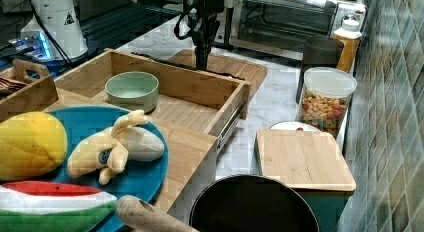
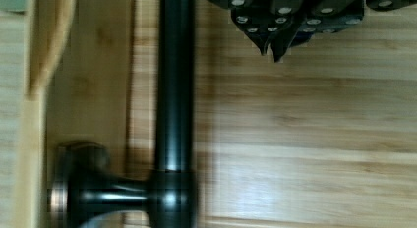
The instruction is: Close the drawer.
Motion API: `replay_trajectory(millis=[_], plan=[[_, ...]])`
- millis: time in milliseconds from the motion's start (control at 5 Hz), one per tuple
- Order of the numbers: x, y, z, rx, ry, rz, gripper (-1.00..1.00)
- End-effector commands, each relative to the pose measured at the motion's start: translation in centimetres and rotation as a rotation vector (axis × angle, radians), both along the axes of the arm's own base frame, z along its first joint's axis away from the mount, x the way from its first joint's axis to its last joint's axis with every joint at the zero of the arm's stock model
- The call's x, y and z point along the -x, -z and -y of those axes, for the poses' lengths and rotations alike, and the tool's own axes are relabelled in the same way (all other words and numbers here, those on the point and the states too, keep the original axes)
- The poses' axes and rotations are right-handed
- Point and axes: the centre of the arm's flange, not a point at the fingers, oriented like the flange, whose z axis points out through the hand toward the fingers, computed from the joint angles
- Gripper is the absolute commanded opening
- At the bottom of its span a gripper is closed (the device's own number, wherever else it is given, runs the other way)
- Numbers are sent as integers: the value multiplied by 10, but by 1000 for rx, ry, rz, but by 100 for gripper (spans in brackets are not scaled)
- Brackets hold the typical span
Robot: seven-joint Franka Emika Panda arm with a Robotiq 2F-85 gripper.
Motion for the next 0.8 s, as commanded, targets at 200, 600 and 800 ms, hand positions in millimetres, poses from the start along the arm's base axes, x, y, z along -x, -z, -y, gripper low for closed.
replay_trajectory(millis=[200,600,800], plan=[[9,-27,163,-44,106,4,-100],[28,-48,283,-55,162,38,-100],[40,-53,343,-66,159,84,-100]])
